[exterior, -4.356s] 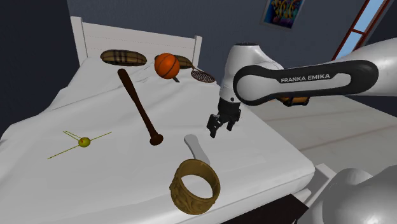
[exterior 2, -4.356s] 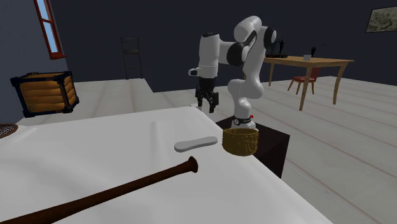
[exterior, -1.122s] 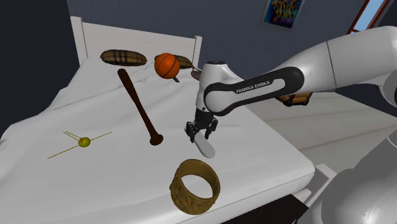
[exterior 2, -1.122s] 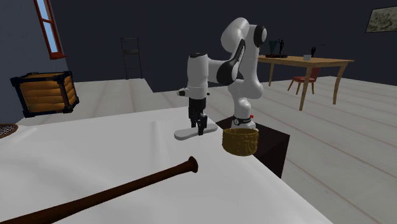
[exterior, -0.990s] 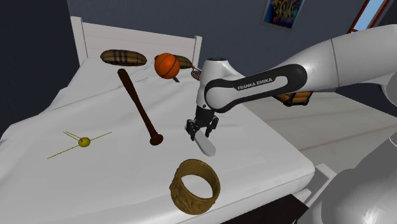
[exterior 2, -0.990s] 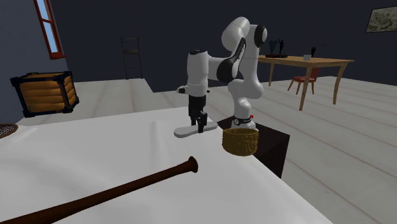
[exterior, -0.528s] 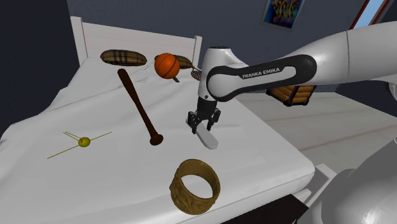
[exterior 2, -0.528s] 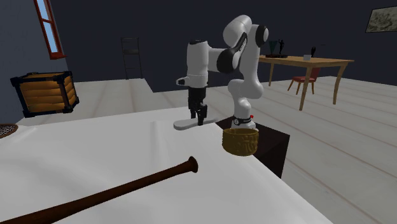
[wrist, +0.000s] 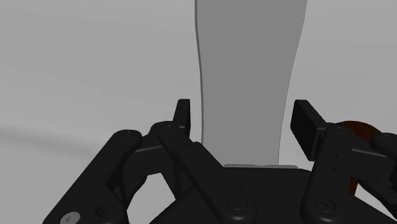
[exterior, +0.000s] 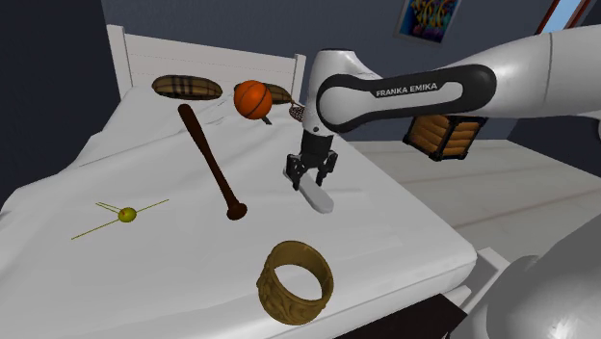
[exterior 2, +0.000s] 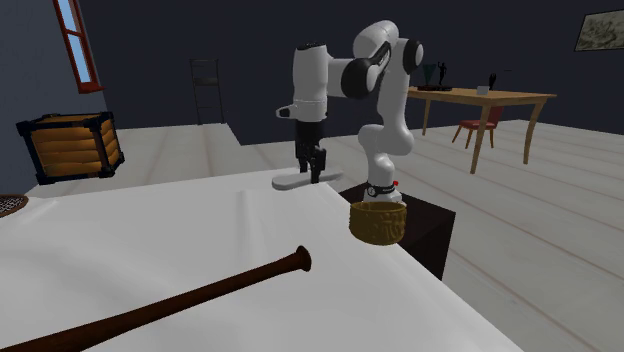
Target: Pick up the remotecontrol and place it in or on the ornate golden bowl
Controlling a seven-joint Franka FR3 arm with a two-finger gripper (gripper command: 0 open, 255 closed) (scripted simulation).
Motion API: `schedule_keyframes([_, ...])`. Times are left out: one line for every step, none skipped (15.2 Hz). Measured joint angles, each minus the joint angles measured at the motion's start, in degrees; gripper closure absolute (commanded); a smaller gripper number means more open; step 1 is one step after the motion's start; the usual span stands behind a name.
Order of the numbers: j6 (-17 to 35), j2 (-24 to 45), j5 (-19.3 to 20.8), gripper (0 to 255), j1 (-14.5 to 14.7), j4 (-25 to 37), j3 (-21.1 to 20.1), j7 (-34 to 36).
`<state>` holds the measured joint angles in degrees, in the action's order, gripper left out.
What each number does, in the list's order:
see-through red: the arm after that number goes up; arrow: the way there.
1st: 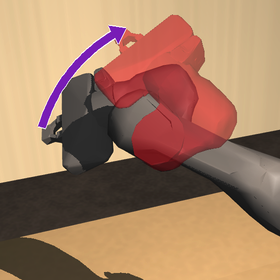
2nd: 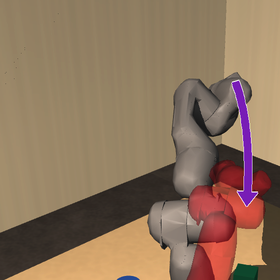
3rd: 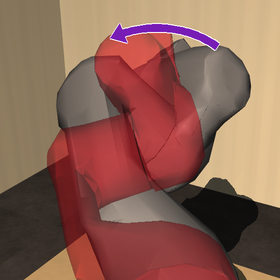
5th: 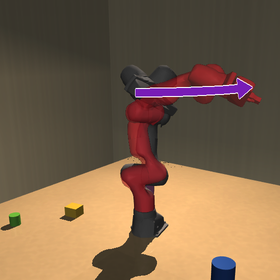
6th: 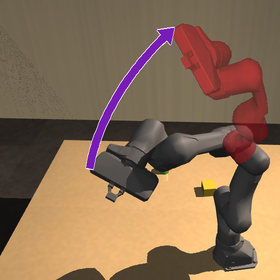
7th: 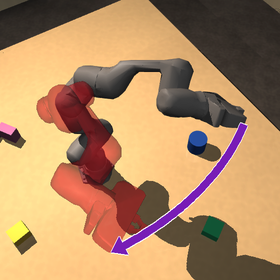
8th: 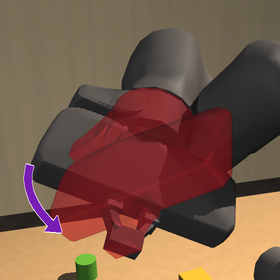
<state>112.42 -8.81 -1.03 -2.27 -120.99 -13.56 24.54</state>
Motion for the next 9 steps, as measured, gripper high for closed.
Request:
schedule_keyframes([-0.71, -0.04, -0.01, 255, 0.02, 0.68, -0.03, 0.07])
schedule_keyframes([-1.21, -0.23, -0.05, 255, 0.04, 0.98, -0.02, 0.06])
schedule_keyframes([-1.54, -0.9, -0.29, 255, 0.37, 0.65, -0.38, 0.62])
schedule_keyframes([-1.63, -2.1, -0.65, 255, 0.64, -0.43, -0.6, 0.92])
schedule_keyframes([-1.88, -3.37, -1.09, 255, 1.15, -1.41, -1.13, 1.73])
schedule_keyframes([-2.34, -4.32, -1.47, 255, 1.71, -1.87, -1.78, 2.74])
schedule_keyframes([-2.32, -5.27, -1.9, 255, 2.24, -2.79, -2.37, 3.64])
schedule_keyframes([-2.17, -6.6, -2.44, 255, 2.83, -4.19, -2.98, 4.52])
schedule_keyframes([-2.39, -7.5, -2.85, 255, 3.34, -4.85, -3.54, 5.37])
